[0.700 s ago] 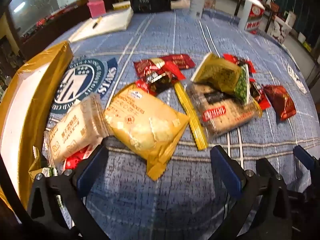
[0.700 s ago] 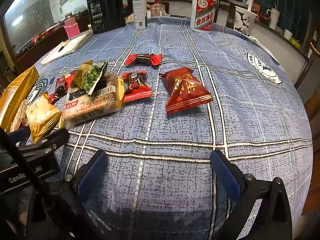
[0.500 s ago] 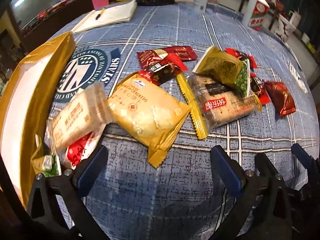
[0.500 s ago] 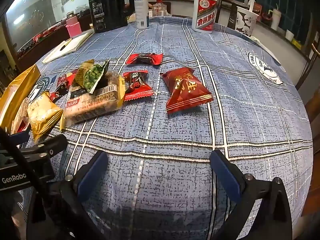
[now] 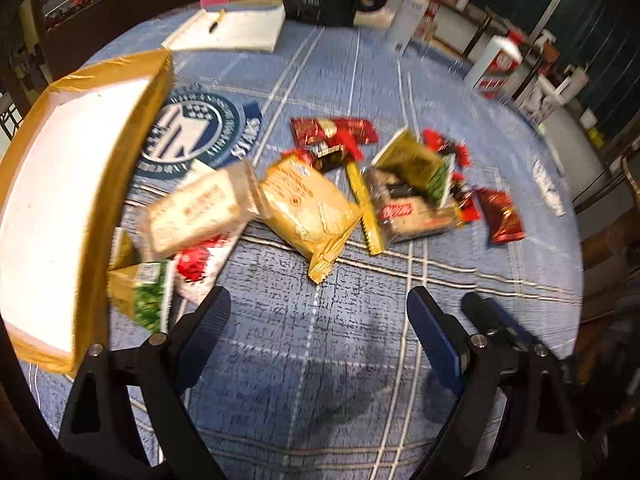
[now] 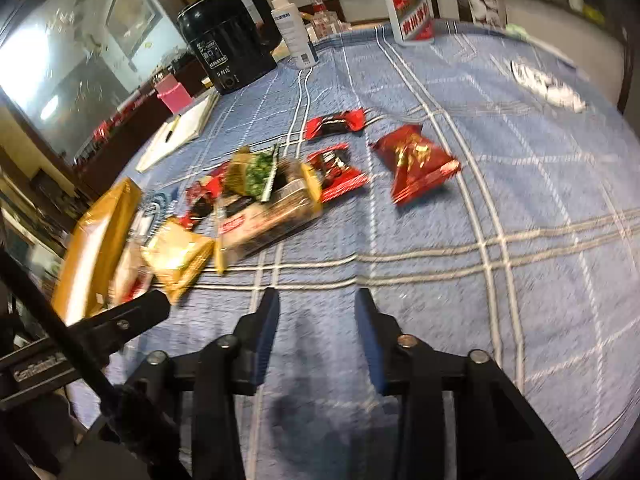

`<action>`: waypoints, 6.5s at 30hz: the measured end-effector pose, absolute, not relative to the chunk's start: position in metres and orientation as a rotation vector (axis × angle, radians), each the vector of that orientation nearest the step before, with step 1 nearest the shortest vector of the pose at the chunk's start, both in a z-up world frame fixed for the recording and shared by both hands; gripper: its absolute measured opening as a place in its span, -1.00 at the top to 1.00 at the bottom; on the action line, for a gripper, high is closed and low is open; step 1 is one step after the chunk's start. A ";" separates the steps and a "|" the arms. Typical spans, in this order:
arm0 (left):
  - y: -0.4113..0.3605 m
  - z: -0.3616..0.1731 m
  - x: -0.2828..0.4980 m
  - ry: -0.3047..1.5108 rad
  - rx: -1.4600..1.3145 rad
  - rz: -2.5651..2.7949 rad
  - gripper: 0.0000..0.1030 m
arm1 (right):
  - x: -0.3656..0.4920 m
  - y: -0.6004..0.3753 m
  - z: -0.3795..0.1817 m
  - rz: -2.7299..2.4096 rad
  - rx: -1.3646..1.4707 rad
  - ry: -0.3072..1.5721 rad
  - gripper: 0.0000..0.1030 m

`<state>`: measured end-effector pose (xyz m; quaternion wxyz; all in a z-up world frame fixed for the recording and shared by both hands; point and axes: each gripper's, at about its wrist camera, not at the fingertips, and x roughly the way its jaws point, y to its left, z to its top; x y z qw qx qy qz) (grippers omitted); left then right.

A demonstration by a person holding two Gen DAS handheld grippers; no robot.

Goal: Organize snacks
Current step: 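Move both grippers toward the snack pile beside the white tray, then grasp the cream bread packet with left gripper while right grasps yellow cracker packet, then carry both packets over the white tray and open both grippers, then grasp red-and-white packet with right gripper while left grasps small white snack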

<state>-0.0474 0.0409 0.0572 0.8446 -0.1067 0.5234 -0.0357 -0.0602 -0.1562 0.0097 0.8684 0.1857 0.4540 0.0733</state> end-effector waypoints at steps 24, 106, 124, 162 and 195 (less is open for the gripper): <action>0.208 0.110 -0.052 0.901 -0.333 0.041 -0.74 | -0.012 -0.139 0.099 0.107 0.054 0.844 0.08; 0.124 0.060 0.010 1.098 -0.027 -0.299 0.33 | -0.030 -0.054 0.045 0.492 0.142 1.046 0.16; 0.300 0.052 -0.045 1.106 -0.248 0.053 0.33 | -0.042 0.120 0.069 0.802 -0.008 1.034 0.16; 0.299 0.089 -0.065 1.016 -0.491 0.041 -0.24 | -0.030 0.045 0.054 0.559 0.110 0.968 0.11; 0.236 0.089 -0.046 1.067 -0.328 -0.137 -0.31 | -0.012 0.047 0.000 0.371 0.019 1.117 0.44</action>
